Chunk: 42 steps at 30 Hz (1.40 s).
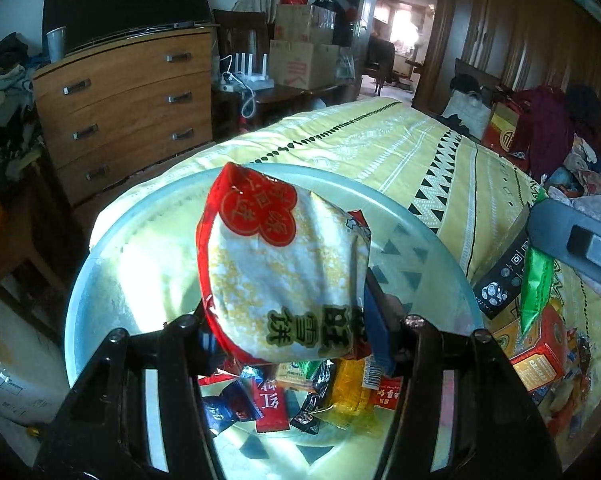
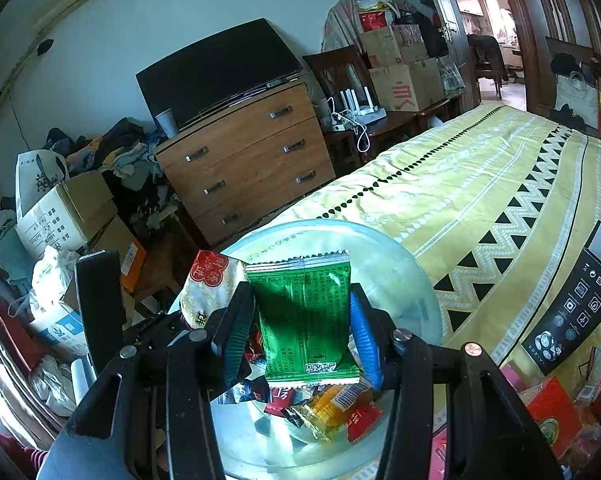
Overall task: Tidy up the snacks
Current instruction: 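Hold the biscuit bag and green packet over the glass bowl with both grippers, then open both grippers to drop the bag and packet into the bowl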
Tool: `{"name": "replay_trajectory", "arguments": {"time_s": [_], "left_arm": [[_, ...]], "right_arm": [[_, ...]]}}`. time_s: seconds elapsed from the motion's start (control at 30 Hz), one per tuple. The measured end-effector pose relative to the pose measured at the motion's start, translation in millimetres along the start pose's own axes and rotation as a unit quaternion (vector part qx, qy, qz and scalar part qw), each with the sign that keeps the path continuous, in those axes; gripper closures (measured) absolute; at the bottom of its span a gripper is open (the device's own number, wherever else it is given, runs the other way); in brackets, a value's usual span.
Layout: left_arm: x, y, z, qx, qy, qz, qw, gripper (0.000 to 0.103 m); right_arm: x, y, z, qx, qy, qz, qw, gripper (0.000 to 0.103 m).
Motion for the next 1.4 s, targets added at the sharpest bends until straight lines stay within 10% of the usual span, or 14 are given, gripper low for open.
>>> {"name": "replay_trajectory", "arguments": {"time_s": [1.4], "left_arm": [[-1.4,-7.2,-8.7,-0.006,-0.002,-0.003,1.0,0.046]], "right_arm": [[0.3,-9.2,-8.8,-0.003,-0.001,-0.007,1.0,0.051]]}}
Point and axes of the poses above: each gripper's, at about its wrist camera, not at the fingertips, and z roughly against the way its jaws point, x to its right, y to its top, the point moved 5 cm from there along -z, roughly the way its jaws point, and after that the axes turned 12 degrees about y, right-handed, at the moved point
